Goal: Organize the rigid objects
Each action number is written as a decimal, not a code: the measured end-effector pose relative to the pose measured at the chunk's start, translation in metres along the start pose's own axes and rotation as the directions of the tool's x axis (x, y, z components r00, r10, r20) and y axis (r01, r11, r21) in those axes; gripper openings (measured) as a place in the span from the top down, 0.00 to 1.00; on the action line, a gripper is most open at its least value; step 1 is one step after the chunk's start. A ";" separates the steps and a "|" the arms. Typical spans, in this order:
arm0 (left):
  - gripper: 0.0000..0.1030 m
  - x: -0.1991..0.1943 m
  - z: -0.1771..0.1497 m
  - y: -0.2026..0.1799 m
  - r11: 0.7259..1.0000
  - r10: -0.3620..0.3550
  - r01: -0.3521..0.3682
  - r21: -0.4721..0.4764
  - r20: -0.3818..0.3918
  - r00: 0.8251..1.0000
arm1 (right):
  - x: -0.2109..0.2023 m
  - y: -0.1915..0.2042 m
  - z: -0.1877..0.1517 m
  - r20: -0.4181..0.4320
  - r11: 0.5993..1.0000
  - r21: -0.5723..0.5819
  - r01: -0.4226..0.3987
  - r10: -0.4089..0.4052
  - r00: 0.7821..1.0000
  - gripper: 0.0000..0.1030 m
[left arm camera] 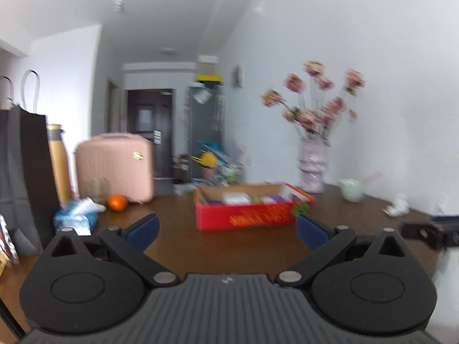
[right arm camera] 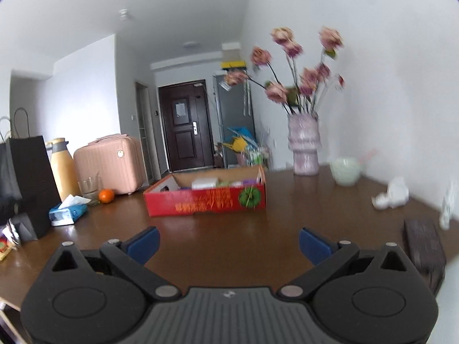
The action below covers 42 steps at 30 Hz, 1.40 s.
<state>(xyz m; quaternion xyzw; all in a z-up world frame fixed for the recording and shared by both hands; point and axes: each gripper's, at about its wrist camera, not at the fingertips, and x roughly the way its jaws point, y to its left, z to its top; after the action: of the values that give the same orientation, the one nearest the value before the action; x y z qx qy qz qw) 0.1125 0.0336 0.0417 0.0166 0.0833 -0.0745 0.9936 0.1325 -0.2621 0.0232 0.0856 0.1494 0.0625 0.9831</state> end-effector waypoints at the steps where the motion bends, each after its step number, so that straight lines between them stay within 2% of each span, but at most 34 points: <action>1: 0.00 -0.007 -0.007 -0.001 1.000 -0.007 0.007 0.000 -0.018 1.000 | -0.008 0.001 -0.006 0.000 1.000 0.014 0.000 0.000 1.000 0.00; 5: 0.00 -0.033 -0.029 -0.002 0.997 0.055 -0.058 -0.057 -0.047 0.997 | -0.037 0.024 -0.028 0.037 0.996 -0.082 0.034 -0.031 0.999 0.00; 10: 0.00 -0.062 -0.040 -0.013 0.990 0.144 -0.143 0.014 -0.023 0.989 | -0.077 0.047 -0.070 -0.002 0.990 -0.143 -0.007 0.007 1.000 0.00; 12: 0.00 -0.067 -0.041 -0.013 0.991 0.130 -0.130 0.012 -0.033 0.991 | -0.077 0.054 -0.073 -0.015 0.990 -0.142 -0.021 0.019 1.000 0.00; 14: 0.00 -0.065 -0.040 -0.015 0.991 0.132 -0.131 0.022 -0.031 0.991 | -0.077 0.059 -0.069 -0.007 0.986 -0.165 0.003 -0.004 1.000 0.00; 22: 0.00 -0.060 -0.039 -0.019 0.991 0.135 -0.135 0.013 -0.044 0.990 | -0.074 0.047 -0.059 0.009 0.994 -0.104 0.022 -0.022 1.000 0.00; 42: 0.00 -0.062 -0.038 -0.017 0.992 0.128 -0.127 0.008 -0.040 0.991 | -0.071 0.043 -0.058 0.019 0.995 -0.095 0.008 -0.007 1.000 0.00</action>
<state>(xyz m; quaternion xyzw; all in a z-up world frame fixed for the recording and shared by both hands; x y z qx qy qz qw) 0.0435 0.0273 0.0147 0.0259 0.1022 -0.0107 0.9944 0.0440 -0.2223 -0.0032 0.0387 0.1374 0.0651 0.9876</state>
